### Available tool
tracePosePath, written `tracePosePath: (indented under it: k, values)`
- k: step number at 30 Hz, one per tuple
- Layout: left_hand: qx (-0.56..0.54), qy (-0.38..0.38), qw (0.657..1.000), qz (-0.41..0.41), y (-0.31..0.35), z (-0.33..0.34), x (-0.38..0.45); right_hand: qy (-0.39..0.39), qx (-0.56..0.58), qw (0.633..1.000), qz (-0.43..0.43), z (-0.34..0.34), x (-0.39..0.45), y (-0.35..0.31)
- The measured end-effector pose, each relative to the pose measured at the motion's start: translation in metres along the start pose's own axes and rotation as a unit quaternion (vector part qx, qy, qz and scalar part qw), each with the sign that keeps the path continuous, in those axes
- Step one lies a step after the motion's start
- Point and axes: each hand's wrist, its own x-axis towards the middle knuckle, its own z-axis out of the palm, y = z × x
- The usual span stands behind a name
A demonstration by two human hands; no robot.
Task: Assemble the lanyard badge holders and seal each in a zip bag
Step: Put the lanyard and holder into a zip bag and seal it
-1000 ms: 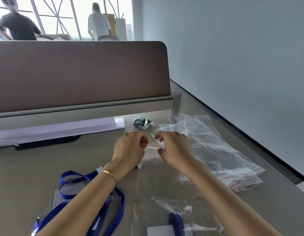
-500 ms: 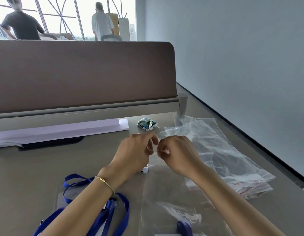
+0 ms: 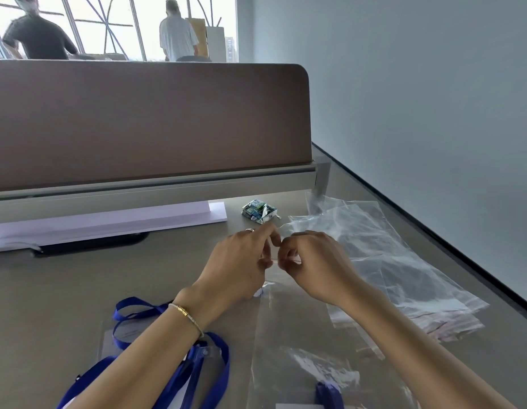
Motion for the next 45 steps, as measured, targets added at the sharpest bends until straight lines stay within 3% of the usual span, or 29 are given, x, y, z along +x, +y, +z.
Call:
tracePosePath:
  k: [24, 27, 32, 40, 45]
  values:
    - [-0.027, -0.034, 0.999, 0.004, -0.005, -0.011, 0.007, -0.001, -0.021, 1.0, -0.009, -0.004, 0.001, 0.004]
    - [0.004, -0.055, 0.998, 0.014, -0.001, -0.012, 0.006, -0.003, -0.057, 0.998, -0.008, 0.002, 0.002, -0.001]
    - [0.058, -0.041, 0.997, 0.009, -0.004, -0.013, 0.008, 0.008, -0.019, 1.0, 0.021, 0.003, 0.006, 0.001]
    - [0.08, -0.035, 0.994, 0.064, 0.0, -0.02, 0.005, -0.003, -0.041, 0.999, 0.019, -0.005, 0.001, -0.007]
    - [0.093, -0.03, 0.994, 0.056, -0.002, -0.02, 0.006, 0.014, -0.021, 0.999, 0.025, -0.003, 0.004, -0.006]
